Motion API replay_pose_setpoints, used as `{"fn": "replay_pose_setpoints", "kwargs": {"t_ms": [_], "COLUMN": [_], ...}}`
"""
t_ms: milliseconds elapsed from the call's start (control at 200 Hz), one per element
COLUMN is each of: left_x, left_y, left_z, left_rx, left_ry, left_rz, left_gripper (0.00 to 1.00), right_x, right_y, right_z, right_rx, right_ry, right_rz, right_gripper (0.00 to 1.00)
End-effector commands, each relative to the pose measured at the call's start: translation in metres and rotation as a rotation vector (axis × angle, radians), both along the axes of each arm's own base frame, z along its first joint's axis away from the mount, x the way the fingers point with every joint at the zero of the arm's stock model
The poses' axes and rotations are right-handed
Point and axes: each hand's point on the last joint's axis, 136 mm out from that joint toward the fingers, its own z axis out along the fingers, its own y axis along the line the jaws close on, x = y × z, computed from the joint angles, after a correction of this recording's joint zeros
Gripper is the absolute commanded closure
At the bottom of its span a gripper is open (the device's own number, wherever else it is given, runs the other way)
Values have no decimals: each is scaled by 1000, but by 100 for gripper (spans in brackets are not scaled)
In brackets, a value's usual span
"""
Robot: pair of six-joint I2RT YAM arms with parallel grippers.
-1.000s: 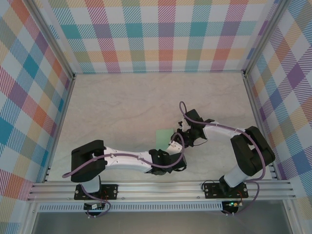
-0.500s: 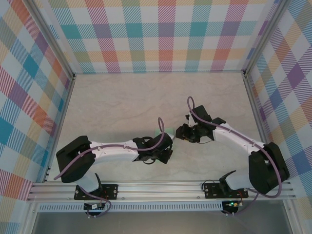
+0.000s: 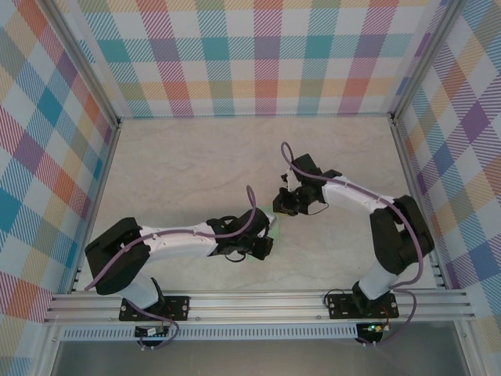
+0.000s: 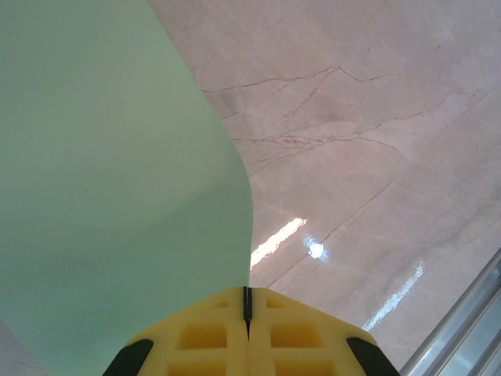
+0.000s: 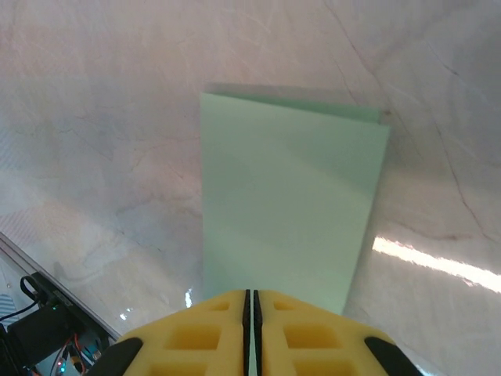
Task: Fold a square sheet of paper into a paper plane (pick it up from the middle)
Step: Third fold the triangle at the center of the table.
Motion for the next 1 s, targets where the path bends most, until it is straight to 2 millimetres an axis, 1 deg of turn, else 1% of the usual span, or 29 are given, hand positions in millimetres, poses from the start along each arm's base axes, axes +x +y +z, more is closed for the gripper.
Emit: {"fn": "replay_pose_setpoints", "kwargs": {"t_ms": [0, 105, 190, 315, 545, 655, 740, 995], "left_x": [4, 6, 6, 10, 18, 23, 27, 36], "left_y": [4, 10, 11, 15, 15, 21, 27, 36], "left_z": [10, 4, 2, 2, 2, 4, 2, -9], "left_rx": [-37, -27, -38, -34, -47, -41, -44, -17], "left_ry": [-5, -2, 15, 0, 15, 4, 12, 26], "left_rz": [5, 17, 16, 17, 11, 26, 42, 61], "left_gripper": [100, 100, 100, 100, 100, 100, 100, 100], "right_x": [1, 4, 3, 2, -5, -4, -4, -1], "right_y": [12, 17, 20, 9, 1, -3, -5, 0], "right_z": [-9, -27, -34, -51, -79, -81, -82, -83], "right_rx": [41, 41, 33, -51, -114, -151, -170, -158], "right_ry": [35, 69, 69, 68, 94, 82, 78, 83], "right_rz": [74, 89, 115, 126, 159, 164, 170, 180], "right_gripper": [89, 90, 91, 90, 90, 90, 90, 90]}}
